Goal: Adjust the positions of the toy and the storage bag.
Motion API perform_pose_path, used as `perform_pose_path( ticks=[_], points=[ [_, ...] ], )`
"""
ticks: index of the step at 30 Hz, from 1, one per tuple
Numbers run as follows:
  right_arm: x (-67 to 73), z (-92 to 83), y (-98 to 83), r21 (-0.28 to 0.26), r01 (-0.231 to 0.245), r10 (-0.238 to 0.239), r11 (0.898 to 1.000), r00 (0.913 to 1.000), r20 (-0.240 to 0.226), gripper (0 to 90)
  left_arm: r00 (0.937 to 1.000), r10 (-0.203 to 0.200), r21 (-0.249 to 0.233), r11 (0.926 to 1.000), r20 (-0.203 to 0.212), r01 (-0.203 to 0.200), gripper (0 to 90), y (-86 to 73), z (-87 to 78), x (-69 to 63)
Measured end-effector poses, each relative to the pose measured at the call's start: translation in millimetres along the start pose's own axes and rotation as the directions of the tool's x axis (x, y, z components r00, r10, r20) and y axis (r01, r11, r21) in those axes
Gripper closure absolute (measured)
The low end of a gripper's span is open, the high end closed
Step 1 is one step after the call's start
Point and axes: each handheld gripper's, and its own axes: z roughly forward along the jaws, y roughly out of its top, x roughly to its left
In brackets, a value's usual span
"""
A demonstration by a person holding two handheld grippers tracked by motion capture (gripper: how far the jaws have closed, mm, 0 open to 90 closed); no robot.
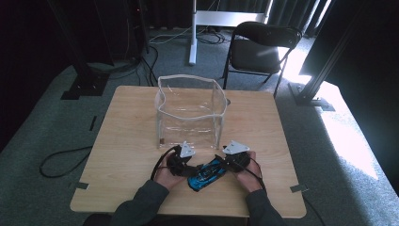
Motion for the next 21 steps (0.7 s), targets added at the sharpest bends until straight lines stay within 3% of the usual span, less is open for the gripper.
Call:
perform_pose_path(
  ticks=[5,8,12,16,17,21],
  points=[
    [1.0,-0.7,-0.1,0.002,-0.002,0.002,1.0,1.0,0.0,49.0,0.9996,0.005,0.057,0.9983,0.029,-0.006,19.4,-14.2,1.1,-22.7],
    [3.0,-1.9,0.3,-0.005,0.014,-0.014,1.0,0.9998,-0.012,49.0,0.9986,-0.016,0.052,0.9985,0.05,0.014,19.3,-21.6,-2.7,-27.9],
    [3.4,2.3,-0.6,0.038,0.017,-0.017,0.999,0.9998,-0.004,49.7,0.9992,-0.012,0.07,0.9975,0.038,0.009,19.2,-28.1,-6.5,-33.2],
    [2.2,2.0,-1.3,0.038,0.009,-0.009,0.999,0.9999,-0.009,49.7,0.9999,0.006,0.086,0.9963,0.014,-0.008,19.2,-31.8,-6.2,-36.1],
    [2.0,1.9,-1.5,0.039,0.004,-0.004,0.999,1.0,-0.008,49.7,0.9998,0.02,0.117,0.9929,0.005,-0.021,19.2,-33.8,-2.0,-36.9],
    [1.2,1.9,-2.1,0.038,0.0,0.0,0.999,1.0,-0.009,49.7,0.999,0.033,0.119,0.9924,-0.03,-0.029,19.1,-35.6,2.0,-38.4]
  ],
)
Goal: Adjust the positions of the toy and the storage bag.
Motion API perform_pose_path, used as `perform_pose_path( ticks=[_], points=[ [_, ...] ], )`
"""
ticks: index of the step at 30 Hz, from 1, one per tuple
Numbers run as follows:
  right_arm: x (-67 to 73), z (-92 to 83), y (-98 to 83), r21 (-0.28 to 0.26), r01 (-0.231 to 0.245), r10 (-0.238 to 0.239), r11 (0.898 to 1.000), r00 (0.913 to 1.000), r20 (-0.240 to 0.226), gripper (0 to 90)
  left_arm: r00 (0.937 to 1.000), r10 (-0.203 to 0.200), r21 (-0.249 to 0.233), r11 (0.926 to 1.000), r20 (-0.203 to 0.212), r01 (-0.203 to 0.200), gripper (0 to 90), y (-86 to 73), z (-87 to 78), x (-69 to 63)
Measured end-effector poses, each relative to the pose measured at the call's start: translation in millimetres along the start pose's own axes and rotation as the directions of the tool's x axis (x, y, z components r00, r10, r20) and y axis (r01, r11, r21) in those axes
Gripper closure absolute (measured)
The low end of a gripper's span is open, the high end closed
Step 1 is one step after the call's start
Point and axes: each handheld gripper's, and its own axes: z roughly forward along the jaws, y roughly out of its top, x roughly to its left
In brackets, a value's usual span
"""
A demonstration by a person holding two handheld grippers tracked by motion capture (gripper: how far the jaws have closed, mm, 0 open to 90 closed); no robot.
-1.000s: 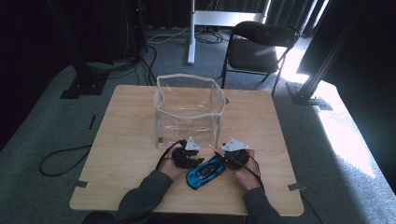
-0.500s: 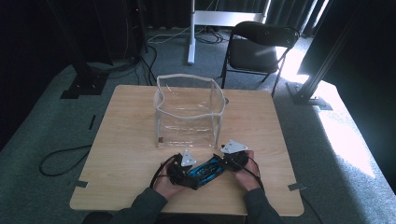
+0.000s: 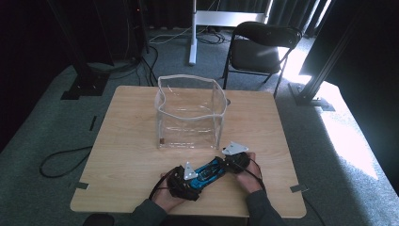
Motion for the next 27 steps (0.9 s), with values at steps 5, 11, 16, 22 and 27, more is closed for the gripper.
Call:
perform_pose_path(
  ticks=[5,11,16,22,27],
  points=[
    [-1.5,-0.9,-1.2,0.005,-0.008,0.008,1.0,1.0,0.005,49.7,0.9997,-0.002,-0.002,1.0,-0.026,0.002,19.2,-0.1,0.2,3.8],
    [-4.6,-4.0,-5.2,0.012,-0.026,0.026,1.0,0.9997,-0.004,48.8,0.985,-0.105,-0.009,0.9944,-0.137,0.105,19.9,-0.9,2.5,41.8],
    [0.3,-2.8,-2.3,0.015,-0.01,0.011,1.0,0.9995,-0.028,48.9,0.9734,-0.164,-0.005,0.9861,-0.159,0.166,20.1,5.6,8.3,68.8],
    [0.0,-4.3,-3.0,0.011,-0.014,0.014,1.0,0.9988,-0.046,49.8,0.9793,-0.158,-0.035,0.9873,-0.126,0.155,23.4,4.2,10.6,74.1],
    [-4.2,-12.4,-5.9,-0.029,-0.056,0.054,0.998,0.996,-0.072,50.5,0.9846,-0.138,-0.054,0.9896,-0.107,0.133,23.3,0.9,10.5,75.8]
  ],
)
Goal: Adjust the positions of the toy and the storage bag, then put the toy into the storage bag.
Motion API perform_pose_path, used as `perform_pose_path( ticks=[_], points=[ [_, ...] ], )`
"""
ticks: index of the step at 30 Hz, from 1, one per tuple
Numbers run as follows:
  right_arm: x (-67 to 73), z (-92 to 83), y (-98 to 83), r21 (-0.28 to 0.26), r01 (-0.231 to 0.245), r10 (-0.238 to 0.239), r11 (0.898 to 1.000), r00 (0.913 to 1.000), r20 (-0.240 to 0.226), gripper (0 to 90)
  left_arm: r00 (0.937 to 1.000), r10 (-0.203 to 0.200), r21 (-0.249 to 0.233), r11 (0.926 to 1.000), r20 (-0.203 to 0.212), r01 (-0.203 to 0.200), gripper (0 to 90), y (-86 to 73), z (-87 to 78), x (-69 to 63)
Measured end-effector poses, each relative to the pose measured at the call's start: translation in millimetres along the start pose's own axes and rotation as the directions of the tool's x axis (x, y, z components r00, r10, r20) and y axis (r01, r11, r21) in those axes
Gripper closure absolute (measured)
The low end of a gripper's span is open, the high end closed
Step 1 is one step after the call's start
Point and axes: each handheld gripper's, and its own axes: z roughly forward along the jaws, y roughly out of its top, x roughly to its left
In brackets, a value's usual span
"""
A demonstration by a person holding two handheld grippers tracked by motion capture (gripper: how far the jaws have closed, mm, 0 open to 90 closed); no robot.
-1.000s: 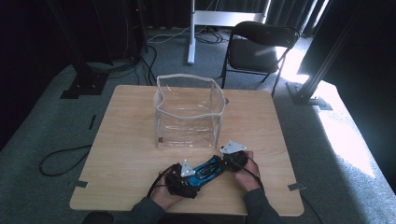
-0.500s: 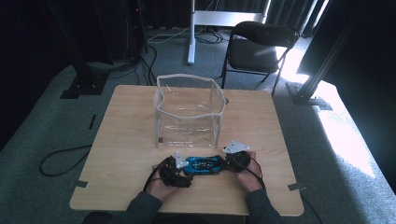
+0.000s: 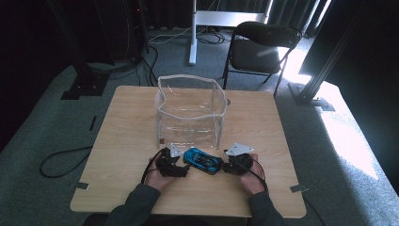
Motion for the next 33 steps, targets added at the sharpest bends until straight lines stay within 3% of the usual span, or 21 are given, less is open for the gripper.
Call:
perform_pose_path(
  ticks=[6,8,9,11,12,14,17,18,23,29,31,33],
  points=[
    [-4.1,-10.5,-2.8,-0.049,-0.039,0.037,0.998,0.998,-0.052,49.0,0.9999,0.014,-0.034,0.9993,0.009,-0.013,23.3,-4.7,-0.2,2.1],
    [-3.1,-10.9,-3.7,-0.043,-0.042,0.039,0.998,0.9971,-0.066,39.3,0.9998,0.015,-0.037,0.9992,0.011,-0.015,23.3,-5.1,-0.2,2.4],
    [-1.8,-10.3,-3.7,-0.035,-0.035,0.033,0.999,0.9983,-0.049,34.7,0.9998,0.016,-0.041,0.999,0.012,-0.016,23.3,-5.6,-0.3,2.6],
    [-0.3,-8.9,-3.8,-0.026,-0.034,0.031,0.999,0.996,-0.084,30.4,0.9998,0.016,-0.043,0.999,0.014,-0.015,23.3,-6.3,-0.6,2.7],
    [1.4,-8.1,-4.1,-0.034,-0.022,0.02,0.999,0.9971,-0.073,28.6,0.9998,0.015,-0.042,0.999,0.012,-0.015,23.3,-6.4,-0.8,2.7],
    [3.8,-6.1,-4.0,-0.039,-0.004,0.0,0.999,0.9954,-0.096,26.0,0.9998,0.014,-0.042,0.999,0.011,-0.014,23.3,-6.4,-0.9,2.5],
    [5.8,-5.4,-3.7,-0.043,0.005,-0.009,0.999,0.9957,-0.093,24.4,0.9998,0.014,-0.042,0.999,0.01,-0.013,23.3,-6.4,-0.9,2.4],
    [8.3,-2.2,-2.9,-0.049,0.026,-0.032,0.998,0.9917,-0.124,20.9,0.9999,0.013,-0.042,0.9991,0.009,-0.013,23.3,-6.4,-0.8,2.3],
    [8.2,5.4,-5.3,-0.032,0.031,-0.035,0.999,0.9904,-0.134,20.3,0.9999,0.008,-0.043,0.999,0.007,-0.008,23.3,-6.3,-0.6,1.7],
    [5.9,7.4,-8.6,-0.055,0.015,-0.024,0.998,0.9864,-0.163,20.4,1.0,0.008,-0.043,0.9991,0.005,-0.008,23.2,-6.1,-0.5,1.6],
    [10.5,4.9,-8.9,-0.067,0.039,-0.051,0.997,0.9809,-0.188,19.3,1.0,0.007,-0.043,0.999,0.005,-0.007,23.3,-6.1,-0.5,1.5],
    [13.7,6.2,-9.7,-0.06,0.053,-0.062,0.997,0.9817,-0.18,18.4,1.0,0.007,-0.043,0.999,0.004,-0.006,23.3,-6.0,-0.3,1.4]
  ],
)
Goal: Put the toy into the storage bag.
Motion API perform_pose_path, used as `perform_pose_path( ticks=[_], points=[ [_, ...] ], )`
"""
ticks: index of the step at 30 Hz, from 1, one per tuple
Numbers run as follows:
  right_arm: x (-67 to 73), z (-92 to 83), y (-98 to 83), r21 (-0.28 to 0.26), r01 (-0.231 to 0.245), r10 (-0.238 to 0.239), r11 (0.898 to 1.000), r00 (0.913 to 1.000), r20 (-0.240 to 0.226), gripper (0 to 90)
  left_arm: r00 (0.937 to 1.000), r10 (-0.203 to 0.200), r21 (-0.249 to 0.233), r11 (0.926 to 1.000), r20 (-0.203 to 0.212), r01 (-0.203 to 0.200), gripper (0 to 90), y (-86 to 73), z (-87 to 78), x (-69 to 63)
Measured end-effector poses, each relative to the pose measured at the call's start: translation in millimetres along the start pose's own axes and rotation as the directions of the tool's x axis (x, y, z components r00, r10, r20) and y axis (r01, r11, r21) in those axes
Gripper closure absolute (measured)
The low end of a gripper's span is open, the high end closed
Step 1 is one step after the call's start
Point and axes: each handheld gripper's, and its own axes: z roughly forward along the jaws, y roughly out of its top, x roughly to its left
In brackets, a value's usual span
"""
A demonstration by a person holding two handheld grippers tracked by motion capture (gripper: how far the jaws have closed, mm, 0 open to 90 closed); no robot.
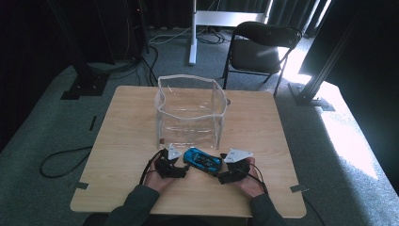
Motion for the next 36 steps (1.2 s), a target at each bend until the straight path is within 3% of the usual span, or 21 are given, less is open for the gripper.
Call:
perform_pose_path(
  ticks=[9,16,26,36],
  points=[
    [0.3,17.2,-4.4,0.049,0.022,-0.022,0.999,0.9997,0.0,20.0,1.0,0.003,0.001,1.0,0.001,-0.003,23.3,0.7,0.6,-0.1],
    [1.1,21.1,-7.5,0.048,0.035,-0.036,0.998,0.9992,0.014,21.0,1.0,0.002,0.001,1.0,0.0,-0.002,23.3,0.7,0.6,-0.2],
    [1.8,19.6,-5.8,0.032,0.037,-0.037,0.999,0.9993,0.01,22.2,1.0,0.001,0.0,1.0,0.0,-0.001,23.3,0.8,0.7,-0.3],
    [7.7,9.7,3.0,-0.026,0.052,-0.052,0.998,0.9986,0.01,23.9,1.0,0.001,0.0,1.0,-0.002,-0.001,23.3,0.9,0.8,-0.4]
  ],
)
